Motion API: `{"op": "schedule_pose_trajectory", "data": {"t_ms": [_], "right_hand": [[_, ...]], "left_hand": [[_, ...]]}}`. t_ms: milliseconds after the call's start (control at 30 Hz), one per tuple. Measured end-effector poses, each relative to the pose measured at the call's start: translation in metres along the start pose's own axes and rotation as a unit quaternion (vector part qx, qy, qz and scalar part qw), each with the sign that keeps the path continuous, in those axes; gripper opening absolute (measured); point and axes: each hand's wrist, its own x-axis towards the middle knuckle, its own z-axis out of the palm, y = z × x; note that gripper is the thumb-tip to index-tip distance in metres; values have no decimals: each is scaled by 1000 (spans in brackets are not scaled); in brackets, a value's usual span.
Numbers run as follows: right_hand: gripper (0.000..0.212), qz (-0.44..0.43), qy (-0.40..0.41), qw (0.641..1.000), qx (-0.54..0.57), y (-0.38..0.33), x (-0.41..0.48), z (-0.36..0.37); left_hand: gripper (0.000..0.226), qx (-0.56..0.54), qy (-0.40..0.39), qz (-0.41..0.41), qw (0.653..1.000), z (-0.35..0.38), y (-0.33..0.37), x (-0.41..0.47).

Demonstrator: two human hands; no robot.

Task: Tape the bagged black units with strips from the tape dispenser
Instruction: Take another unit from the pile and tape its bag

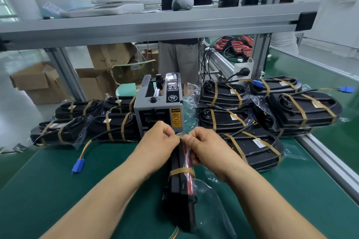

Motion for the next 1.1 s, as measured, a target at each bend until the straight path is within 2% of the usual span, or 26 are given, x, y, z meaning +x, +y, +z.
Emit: {"op": "schedule_pose_trajectory", "data": {"t_ms": [133,500,667,733,767,867,1000,1100], "right_hand": [[26,1,3,1000,-4,-2,-1,1],[26,12,-1,1000,1,-6,-9,1],[26,14,78,997,-22,-4,-20,12],[30,8,108,993,-46,-5,-27,17],[39,9,111,992,-60,-8,-30,20],[86,31,64,990,-119,-19,-35,19],[93,40,-36,962,-268,-34,-41,4],[84,66,-97,928,-354,-43,-43,-8]], "left_hand": [[15,-61,40,-41,997,10,0,-5],[22,-297,-62,-130,944,2,-2,-18],[29,-342,-53,-135,928,0,-4,-29],[30,-326,-32,-115,938,3,-2,-35],[30,-312,-24,-102,944,5,-1,-39],[39,-309,-23,-85,947,15,0,-52],[44,-343,-69,-71,934,8,-13,-69],[33,-310,-37,-101,945,-2,-31,-79]]}}
